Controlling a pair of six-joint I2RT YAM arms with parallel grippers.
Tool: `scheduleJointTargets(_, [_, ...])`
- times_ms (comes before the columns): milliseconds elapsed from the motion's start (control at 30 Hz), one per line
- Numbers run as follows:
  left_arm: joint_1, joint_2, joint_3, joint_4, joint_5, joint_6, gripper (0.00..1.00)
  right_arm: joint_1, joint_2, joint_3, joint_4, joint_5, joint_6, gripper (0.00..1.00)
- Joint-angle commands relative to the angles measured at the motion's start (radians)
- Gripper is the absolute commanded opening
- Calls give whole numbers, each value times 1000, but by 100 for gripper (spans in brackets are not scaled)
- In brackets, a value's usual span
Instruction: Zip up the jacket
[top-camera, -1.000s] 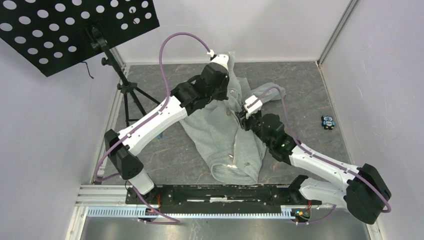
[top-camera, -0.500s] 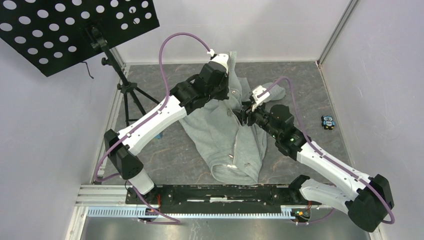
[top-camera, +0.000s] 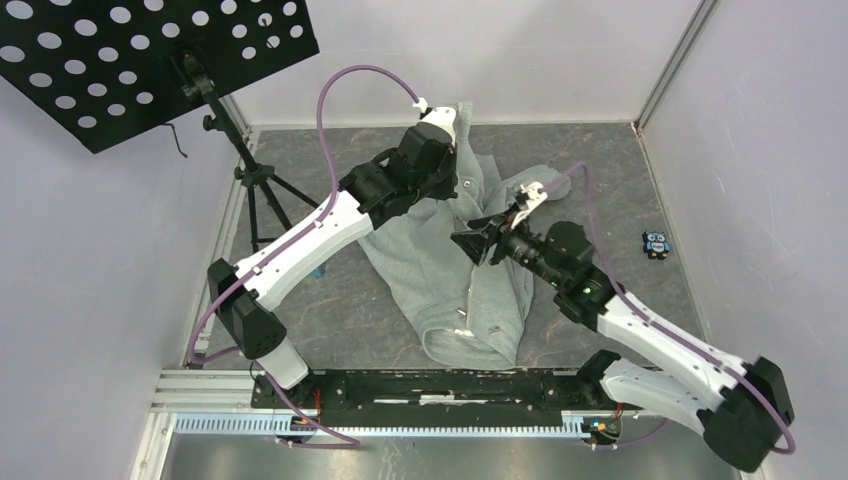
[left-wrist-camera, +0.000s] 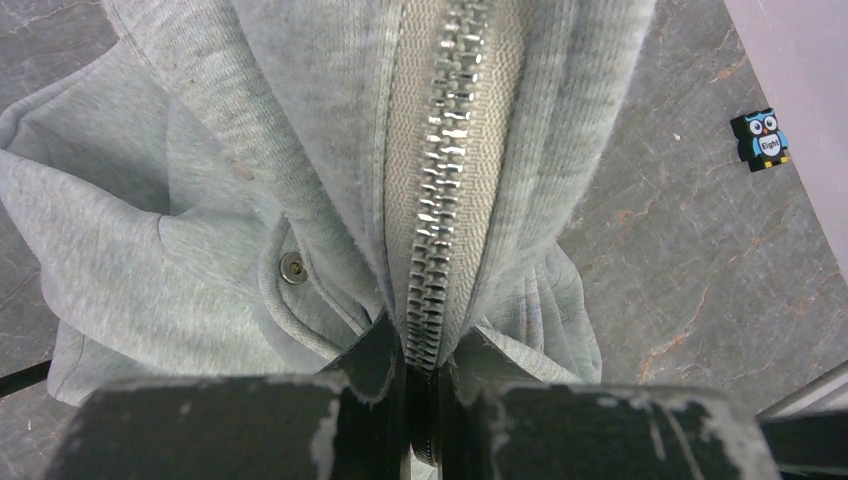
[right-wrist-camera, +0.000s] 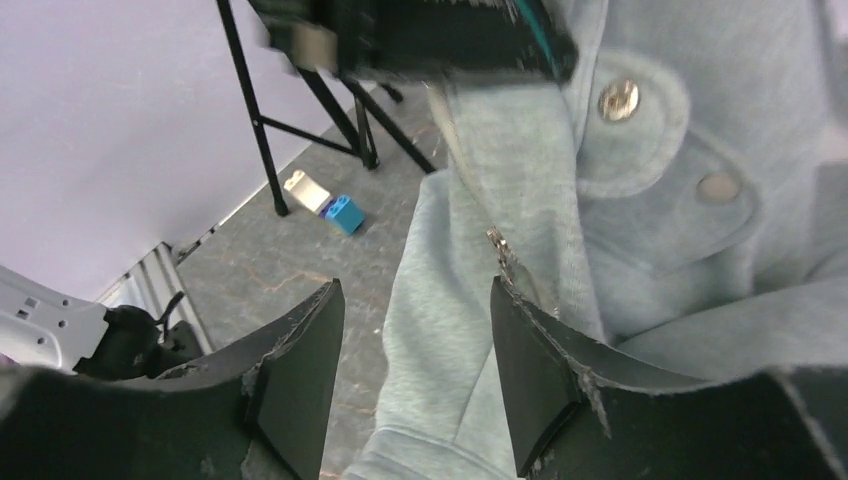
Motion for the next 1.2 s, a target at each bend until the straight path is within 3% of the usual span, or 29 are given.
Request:
scheduleJointTargets(0, [7, -63, 50, 74, -5, -33, 2, -12, 114, -6, 69, -30, 192, 60])
scheduleJointTargets(100, [7, -66, 51, 68, -5, -33, 2, -24, 140, -30, 138, -31, 244, 61])
scheduleJointTargets(400, [7, -61, 49, 69, 15, -45, 2, -38, 176, -43, 134, 37, 259, 61])
scheduleJointTargets(600, [7, -59, 45, 74, 19, -48, 2, -40, 208, -53, 210, 54, 255, 45])
scheduleJointTargets(800, [7, -59, 44, 76, 16, -51, 2, -40, 232, -46, 233, 68, 251, 40])
scheduleJointTargets(867, [7, -57, 41, 78, 17, -53, 2, -39, 236, -35, 235, 66, 258, 31])
scheduleJointTargets(1000, [7, -61, 11, 116, 13, -52, 2, -38, 242, 0, 191, 39, 324, 1])
scheduleJointTargets(1167, [7, -85, -84, 215, -31, -29, 2, -32, 208, 86, 169, -26, 453, 0])
